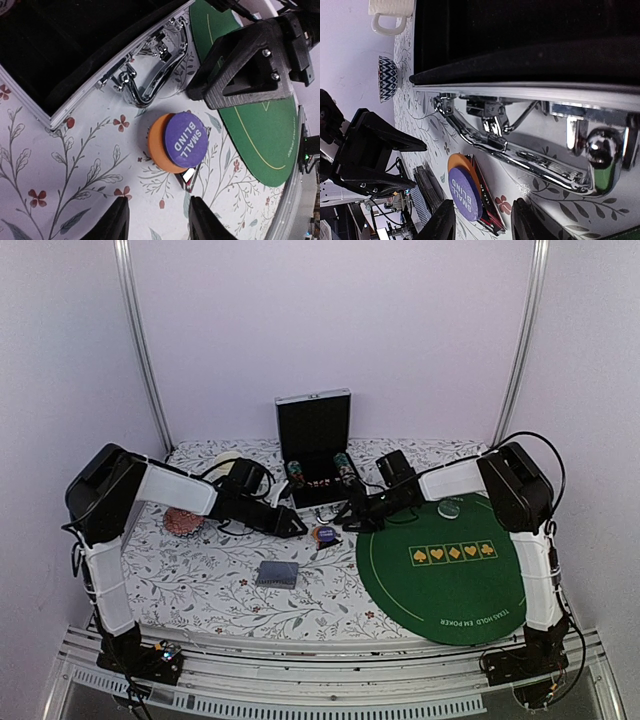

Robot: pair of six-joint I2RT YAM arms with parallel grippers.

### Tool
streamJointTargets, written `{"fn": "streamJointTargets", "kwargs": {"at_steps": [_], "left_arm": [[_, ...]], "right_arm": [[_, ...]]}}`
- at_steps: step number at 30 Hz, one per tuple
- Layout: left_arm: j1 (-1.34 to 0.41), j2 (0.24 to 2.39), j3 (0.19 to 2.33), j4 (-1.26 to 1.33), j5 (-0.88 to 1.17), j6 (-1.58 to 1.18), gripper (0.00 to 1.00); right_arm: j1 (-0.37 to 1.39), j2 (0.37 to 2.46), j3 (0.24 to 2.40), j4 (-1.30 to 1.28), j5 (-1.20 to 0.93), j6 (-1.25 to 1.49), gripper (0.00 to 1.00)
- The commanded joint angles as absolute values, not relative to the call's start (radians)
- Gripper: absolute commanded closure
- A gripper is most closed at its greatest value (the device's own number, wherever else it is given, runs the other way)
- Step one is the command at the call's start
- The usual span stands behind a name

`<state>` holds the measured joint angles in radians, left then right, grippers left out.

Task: Distribute texas hold em gaming equipment
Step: Pick up the small blind button from the center of the board.

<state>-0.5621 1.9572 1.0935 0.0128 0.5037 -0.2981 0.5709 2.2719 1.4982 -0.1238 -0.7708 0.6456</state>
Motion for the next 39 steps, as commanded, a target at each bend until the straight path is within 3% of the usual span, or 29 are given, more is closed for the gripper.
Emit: {"fn": "streamJointTargets", "kwargs": {"at_steps": [1,24,32,39], "left_arm": [[-0.554,1.998,1.1,0.101,0.585,-0.342,0.58],[-0.554,2.115,1.171,0.134,0.658,-0.381,0.64],[-0.557,2.112,1.161,0.141,0.677,-0.373,0.65],[-0.555,2.093,1.147,0.136,0.683,-0.353,0.65]], "right_arm": [[0.575,2.311,1.491,-0.056,-0.826,0.635,0.61],[0.584,2.382,1.465,0.107,-0.934,0.734,0.8],[0.584,2.36,1.439,0.131,-0.952,0.737,0.96],[0.583,2.295,1.424,0.125,-0.954,0.715,0.97]]}}
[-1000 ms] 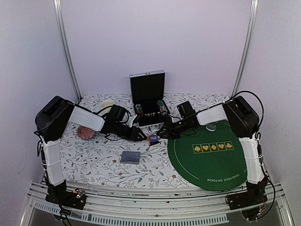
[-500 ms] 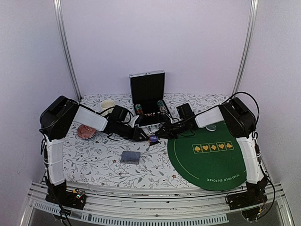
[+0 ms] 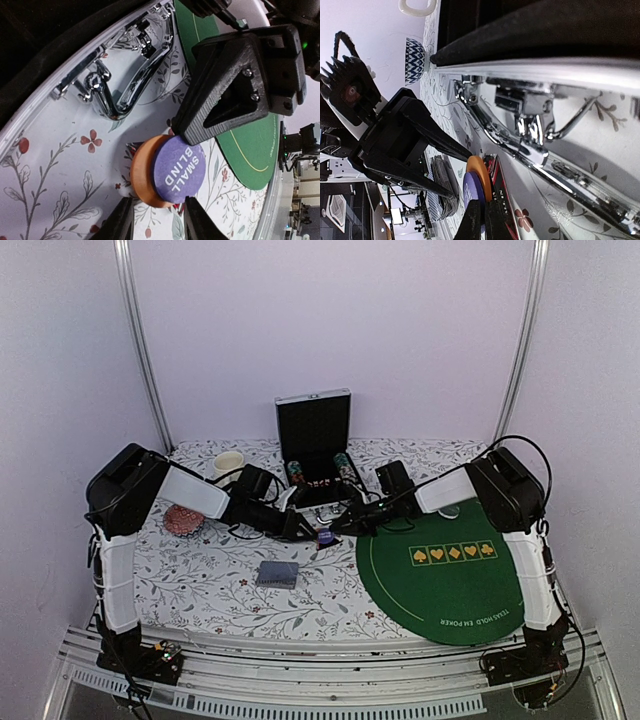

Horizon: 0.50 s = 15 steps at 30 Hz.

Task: Distribute texas hold em gaming equipment
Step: Pick up the small blind button from the center of the board.

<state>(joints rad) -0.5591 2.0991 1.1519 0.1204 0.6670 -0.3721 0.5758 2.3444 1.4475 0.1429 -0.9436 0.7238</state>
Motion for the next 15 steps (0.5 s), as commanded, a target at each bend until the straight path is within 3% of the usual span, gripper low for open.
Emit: {"fn": "streamJointTargets", "kwargs": {"at_steps": [1,15], "left_arm": [[-0.556,2.092,1.148,0.133,0.681,-0.352,0.65],[-0.548,2.061,1.146,0.104,0.673,-0.311,0.62]], "right_arm": [[0.582,2.29,1.421,0.121,-0.952,0.71,0.97],[0.567,2.18,1.413,-0.019,-0.875,0.609,0.98]]}}
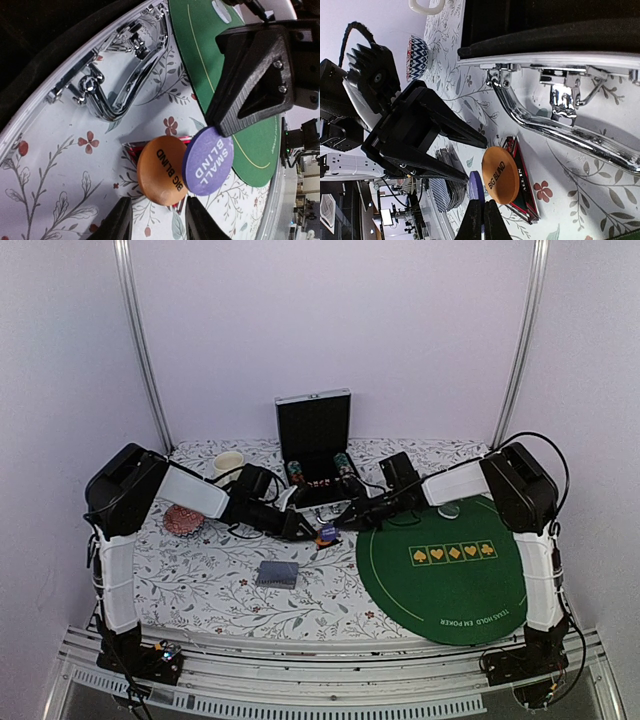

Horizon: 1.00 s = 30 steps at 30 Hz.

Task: Distribute texas hold em gaming equipment
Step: Pick up the small blind button from the center of the board, then place the small blind button in the small blind area.

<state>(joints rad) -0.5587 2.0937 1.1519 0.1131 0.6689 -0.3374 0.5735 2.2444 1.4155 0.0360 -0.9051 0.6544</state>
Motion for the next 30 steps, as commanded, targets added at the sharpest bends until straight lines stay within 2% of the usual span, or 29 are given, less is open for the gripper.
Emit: {"fn": "streamJointTargets", "kwargs": {"at_steps": [1,9,14,20,30], "left_arm": [[-0.548,2.059,1.145,0.103,0.674,-0.311,0.62],[-0.541,2.006,1.135,0.06,0.644,-0.289,0.62],[-0.541,1.977,1.129,0.015,0.589,-0.267,0.61],[-0.544,1.896,1.111,-0.019,0.564,-0.252,0.6],[-0.587,1.754,1.059,-0.056,0.53,-0.232,0.59]], "right_arm": [[0.567,2.171,1.413,-0.031,-0.868,0.602,0.98],[0.535,2.011,1.391,-0.13,-0.776,0.541,0.98],[0.494,1.84,1.344,-0.239,-0.69,0.48,0.98],[0.483,1.633,1.299,-0.462,-0.491,0.377,0.98],[0.481,1.304,1.147,-0.632,-0.313,0.411,0.98]]}}
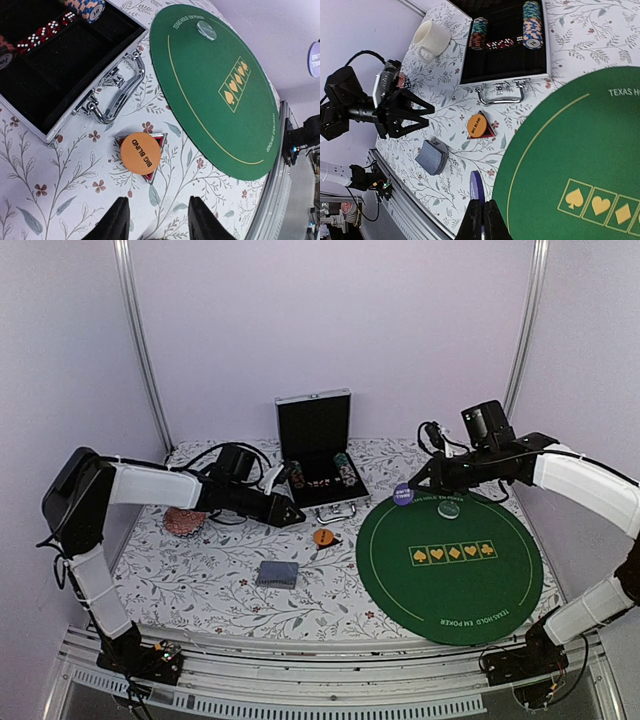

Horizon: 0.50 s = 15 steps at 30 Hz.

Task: Distribute texas hold em gaming equipment
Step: Place the small blind button in the small blind area.

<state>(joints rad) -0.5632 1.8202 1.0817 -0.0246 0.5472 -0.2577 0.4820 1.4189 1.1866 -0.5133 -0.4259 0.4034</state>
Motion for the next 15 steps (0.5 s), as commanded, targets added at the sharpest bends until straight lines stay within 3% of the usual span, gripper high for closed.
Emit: {"fn": "streamJointTargets", "kwargs": {"at_steps": [1,8,15], "left_arm": [[-0.592,1.743,1.057,-0.064,0.525,-0.23,0.59],[-0.625,1.697,1.044,-0.102,0.494,-0.229,0.59],[-0.675,1.667,1.024,-0.129,0.461,-0.239,0.58]], "right_arm": [[0.48,1.272,1.137,-0.648,-0.302,0.414,0.98],[0.48,1.147,1.05,-0.735,-0.256,0.424,0.98],[0.48,1.071,0.877,-0.601,-0.356,0.47,0.98]]}}
